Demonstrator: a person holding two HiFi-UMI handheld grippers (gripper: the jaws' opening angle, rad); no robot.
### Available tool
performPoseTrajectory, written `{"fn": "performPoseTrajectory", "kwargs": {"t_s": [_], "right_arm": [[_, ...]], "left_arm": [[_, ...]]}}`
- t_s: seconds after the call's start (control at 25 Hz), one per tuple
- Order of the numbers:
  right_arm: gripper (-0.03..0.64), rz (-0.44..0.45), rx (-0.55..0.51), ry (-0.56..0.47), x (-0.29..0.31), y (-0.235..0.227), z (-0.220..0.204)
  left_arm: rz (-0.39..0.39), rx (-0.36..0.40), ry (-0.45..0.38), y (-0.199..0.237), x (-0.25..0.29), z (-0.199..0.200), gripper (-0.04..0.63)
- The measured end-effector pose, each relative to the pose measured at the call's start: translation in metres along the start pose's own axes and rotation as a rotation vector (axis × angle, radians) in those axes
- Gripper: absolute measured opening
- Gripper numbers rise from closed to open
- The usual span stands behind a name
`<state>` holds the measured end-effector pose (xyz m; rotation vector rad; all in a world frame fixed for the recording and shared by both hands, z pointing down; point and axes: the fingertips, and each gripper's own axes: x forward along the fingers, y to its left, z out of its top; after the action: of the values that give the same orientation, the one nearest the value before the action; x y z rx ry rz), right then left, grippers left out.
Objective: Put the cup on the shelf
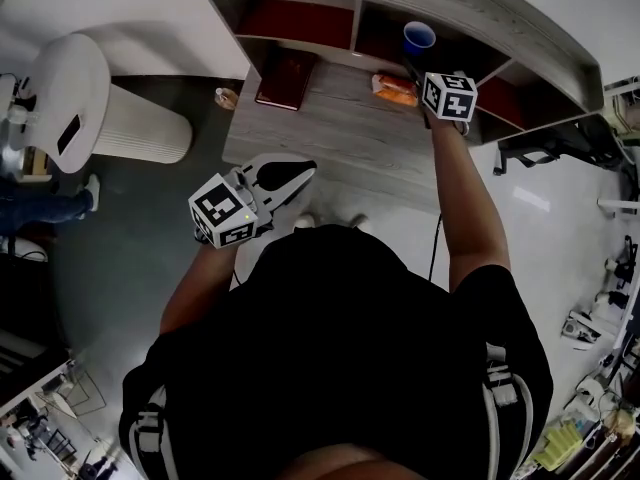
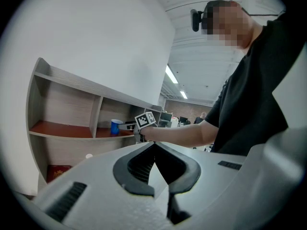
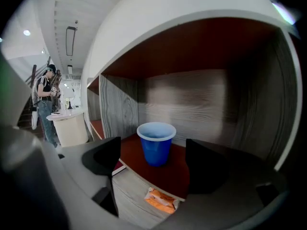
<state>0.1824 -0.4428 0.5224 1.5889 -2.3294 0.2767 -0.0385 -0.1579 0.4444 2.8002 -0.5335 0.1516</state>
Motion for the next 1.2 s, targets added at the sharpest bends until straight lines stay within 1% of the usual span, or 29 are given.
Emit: {"fn": "performPoseTrajectory", "kwargs": {"t_s": [0.08, 0.24, 0.36, 0.52, 0.64, 0.8, 0.84, 0.88, 0.92, 0.96, 1.2], "right_arm": [[0.4, 0.012, -0.002, -0.034, -0.013, 0.007, 0.003], [0.4, 0.069, -0.008, -0.106, -0.043, 0.033, 0.012], [0.399, 0.104, -0.019, -0.158, -0.067, 0.052, 0.022], [0.397, 0.113, -0.038, -0.224, -0.102, 0.069, 0.039], [0.396, 0.114, -0.024, -0.24, -0.124, 0.075, 0.045], [0.394, 0.112, -0.009, -0.225, -0.148, 0.08, 0.04], [0.384, 0.11, -0.004, -0.223, -0.155, 0.081, 0.038], [0.345, 0.107, 0.003, -0.224, -0.161, 0.082, 0.037], [0.263, 0.107, 0.01, -0.227, -0.168, 0.083, 0.036], [0.205, 0.11, 0.017, -0.232, -0.174, 0.085, 0.035], [0.127, 0.125, 0.043, -0.251, -0.204, 0.091, 0.032]], "left_arm": [[-0.011, 0.004, 0.002, -0.001, -0.002, 0.0, 0.015], [-0.033, 0.003, -0.005, 0.0, -0.003, 0.003, 0.015], [-0.067, 0.009, -0.009, -0.007, 0.001, 0.006, 0.016], [-0.114, 0.027, -0.004, -0.015, 0.005, 0.009, 0.015], [-0.137, 0.033, 0.001, -0.018, 0.007, 0.009, 0.015], [-0.17, 0.038, 0.003, -0.023, 0.011, 0.01, 0.015], [-0.177, 0.039, 0.003, -0.025, 0.011, 0.01, 0.016], [-0.183, 0.039, 0.003, -0.026, 0.011, 0.01, 0.015], [-0.188, 0.039, 0.002, -0.028, 0.011, 0.01, 0.016], [-0.192, 0.038, 0.003, -0.029, 0.012, 0.01, 0.015], [-0.215, 0.036, 0.007, -0.031, 0.017, 0.008, 0.016]]}}
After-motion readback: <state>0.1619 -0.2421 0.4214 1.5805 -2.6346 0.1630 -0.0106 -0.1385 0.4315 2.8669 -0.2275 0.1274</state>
